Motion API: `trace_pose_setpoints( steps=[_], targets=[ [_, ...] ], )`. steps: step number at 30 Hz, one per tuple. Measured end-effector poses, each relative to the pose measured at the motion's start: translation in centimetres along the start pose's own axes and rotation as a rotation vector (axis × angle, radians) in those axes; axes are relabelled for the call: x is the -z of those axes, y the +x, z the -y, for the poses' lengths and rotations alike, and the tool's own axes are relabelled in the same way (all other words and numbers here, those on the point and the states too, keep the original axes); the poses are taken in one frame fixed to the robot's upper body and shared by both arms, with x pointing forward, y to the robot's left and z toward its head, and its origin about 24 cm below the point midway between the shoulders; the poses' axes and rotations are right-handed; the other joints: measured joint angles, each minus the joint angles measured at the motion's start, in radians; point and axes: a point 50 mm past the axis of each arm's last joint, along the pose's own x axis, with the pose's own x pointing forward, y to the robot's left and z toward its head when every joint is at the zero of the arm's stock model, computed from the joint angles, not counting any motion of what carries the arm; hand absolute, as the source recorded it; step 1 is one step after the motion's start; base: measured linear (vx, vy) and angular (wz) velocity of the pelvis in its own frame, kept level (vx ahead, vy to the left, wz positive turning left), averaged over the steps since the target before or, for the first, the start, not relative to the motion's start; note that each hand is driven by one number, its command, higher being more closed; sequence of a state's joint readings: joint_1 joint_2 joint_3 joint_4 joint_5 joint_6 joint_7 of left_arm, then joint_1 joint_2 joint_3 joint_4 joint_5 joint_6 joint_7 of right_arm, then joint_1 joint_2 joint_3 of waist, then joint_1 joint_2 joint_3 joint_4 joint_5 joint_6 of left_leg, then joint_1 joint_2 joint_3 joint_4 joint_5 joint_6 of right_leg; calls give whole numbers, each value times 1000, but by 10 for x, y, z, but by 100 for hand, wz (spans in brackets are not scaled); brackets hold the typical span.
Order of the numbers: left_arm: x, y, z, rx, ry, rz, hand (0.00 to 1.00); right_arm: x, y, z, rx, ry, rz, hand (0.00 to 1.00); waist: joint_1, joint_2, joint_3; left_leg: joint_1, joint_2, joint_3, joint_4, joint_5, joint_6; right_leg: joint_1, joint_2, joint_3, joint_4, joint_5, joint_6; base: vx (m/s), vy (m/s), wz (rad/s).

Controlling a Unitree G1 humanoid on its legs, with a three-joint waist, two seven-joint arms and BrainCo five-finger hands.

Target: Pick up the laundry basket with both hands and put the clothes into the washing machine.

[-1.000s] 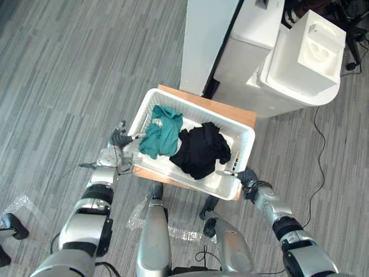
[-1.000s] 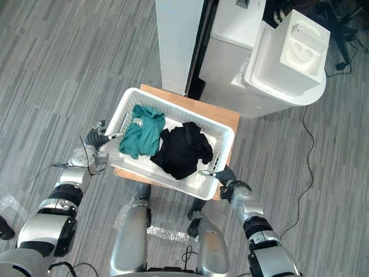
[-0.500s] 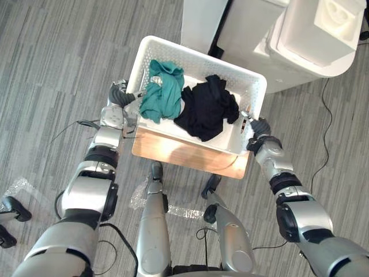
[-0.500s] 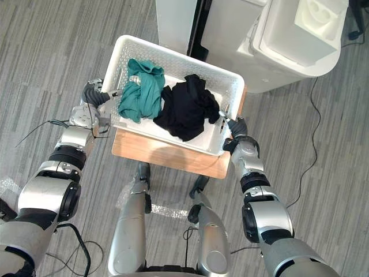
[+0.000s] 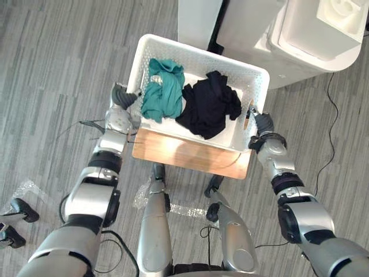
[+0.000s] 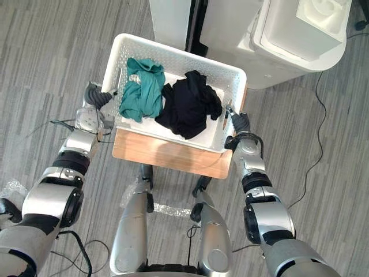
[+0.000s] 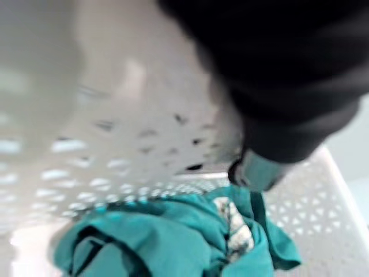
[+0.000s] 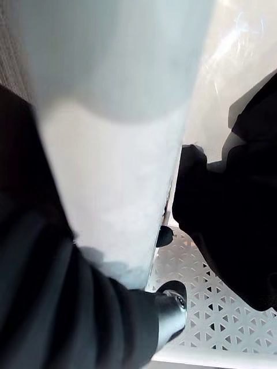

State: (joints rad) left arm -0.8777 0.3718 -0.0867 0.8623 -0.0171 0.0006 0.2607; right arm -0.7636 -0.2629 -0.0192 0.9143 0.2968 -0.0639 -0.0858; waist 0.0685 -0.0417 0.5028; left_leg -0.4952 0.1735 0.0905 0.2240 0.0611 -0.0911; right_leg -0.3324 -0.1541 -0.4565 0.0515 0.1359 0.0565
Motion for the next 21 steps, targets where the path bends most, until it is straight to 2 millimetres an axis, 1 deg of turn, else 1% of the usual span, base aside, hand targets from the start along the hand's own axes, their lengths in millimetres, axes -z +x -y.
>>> trace_pose_setpoints(
  steps=[1, 2, 4, 5, 6, 7, 9, 10, 11, 12, 13, 14, 15, 16, 17, 19, 21],
  targets=[
    [11, -7, 7, 36, -49, -28, 100, 2, -2, 4, 2, -20, 1, 100, 1, 9, 6, 21, -1, 2, 0, -4, 5, 18, -3, 1, 6, -7, 1, 79, 17, 3],
    [16, -11, 9, 51, -66, -38, 100, 5, -4, 6, 3, -34, -6, 100, 2, 12, 7, 30, -2, 3, 0, -6, 5, 24, -5, 1, 13, -13, -1, 77, 16, 3],
    [43, -31, 14, 97, -144, -90, 100, 24, -18, 12, -4, -71, -46, 100, 3, 17, 10, 70, -2, 10, -1, -18, 2, 51, -12, 2, 42, -39, 3, 92, 12, 4],
    [49, -37, 16, 110, -154, -103, 100, 30, -22, 14, -4, -75, -58, 100, 3, 18, 11, 84, -3, 11, -1, -21, 2, 61, -15, 2, 50, -48, 4, 113, 7, 4],
    [63, -49, 21, 139, -180, -135, 100, 45, -31, 18, 1, -78, -100, 100, 3, 19, 11, 117, -5, 16, -2, -29, 3, 84, -22, 4, 69, -64, 8, 114, 8, 2],
    [70, -56, 23, 151, -194, -151, 100, 54, -37, 21, 5, -81, -125, 100, 3, 19, 11, 135, -6, 19, -2, -34, 3, 98, -24, 6, 73, -71, 10, 139, 13, -3],
    [90, -85, 32, 207, -255, -192, 100, 83, -61, 34, 12, -81, -199, 100, 0, 22, 7, 214, -16, 36, -14, -55, 5, 157, -35, 16, 88, -99, 21, 122, 27, -9],
    [95, -95, 33, 231, -283, -201, 100, 90, -70, 40, 16, -71, -218, 100, -1, 24, 6, 241, -18, 46, -21, -60, 5, 175, -37, 19, 88, -104, 24, 108, 27, -15],
    [102, -109, 35, 260, -336, -225, 100, 98, -81, 45, 22, -60, -236, 100, -7, 24, 5, 291, -24, 57, -41, -62, 6, 213, -36, 24, 84, -108, 27, 76, 19, -13],
    [104, -111, 36, 264, -346, -230, 100, 99, -83, 46, 24, -56, -237, 100, -10, 25, 2, 300, -27, 59, -45, -62, 6, 220, -37, 24, 83, -109, 28, 61, 23, -6],
    [112, -124, 38, 278, -378, -260, 100, 106, -92, 51, 32, -54, -253, 100, -24, 25, -44, 306, -33, 61, -57, -63, 8, 223, -39, 24, 79, -115, 33, 0, 0, 0],
    [116, -131, 39, 281, -393, -275, 100, 110, -97, 53, 32, -55, -265, 100, -31, 27, -75, 305, -35, 62, -65, -64, 8, 219, -40, 24, 77, -118, 36, 118, 4, -4],
    [122, -144, 39, 289, -405, -296, 100, 116, -108, 58, 46, -44, -279, 100, -31, 28, -135, 319, -37, 72, -86, -65, 8, 224, -40, 27, 65, -122, 40, 185, -18, -16],
    [124, -155, 39, 298, -421, -300, 100, 120, -118, 62, 51, -34, -282, 100, -28, 30, -177, 345, -37, 86, -106, -66, 6, 233, -40, 40, 65, -128, 42, 203, -27, -20],
    [124, -158, 38, 298, -427, -299, 100, 120, -122, 63, 48, -27, -280, 100, -27, 33, -194, 360, -37, 90, -113, -67, 6, 241, -40, 44, 65, -131, 44, 161, -33, -19],
    [127, -167, 36, 303, -438, -305, 100, 125, -133, 65, 54, -16, -289, 100, -28, 45, -260, 412, -40, 99, -138, -68, 4, 277, -40, 48, 65, -142, 52, 139, -27, -8],
    [126, -172, 35, 313, -446, -300, 100, 124, -136, 65, 48, -4, -291, 100, -29, 55, -297, 452, -42, 107, -158, -69, 3, 304, -39, 50, 63, -144, 54, 96, -6, -10]
  ],
)
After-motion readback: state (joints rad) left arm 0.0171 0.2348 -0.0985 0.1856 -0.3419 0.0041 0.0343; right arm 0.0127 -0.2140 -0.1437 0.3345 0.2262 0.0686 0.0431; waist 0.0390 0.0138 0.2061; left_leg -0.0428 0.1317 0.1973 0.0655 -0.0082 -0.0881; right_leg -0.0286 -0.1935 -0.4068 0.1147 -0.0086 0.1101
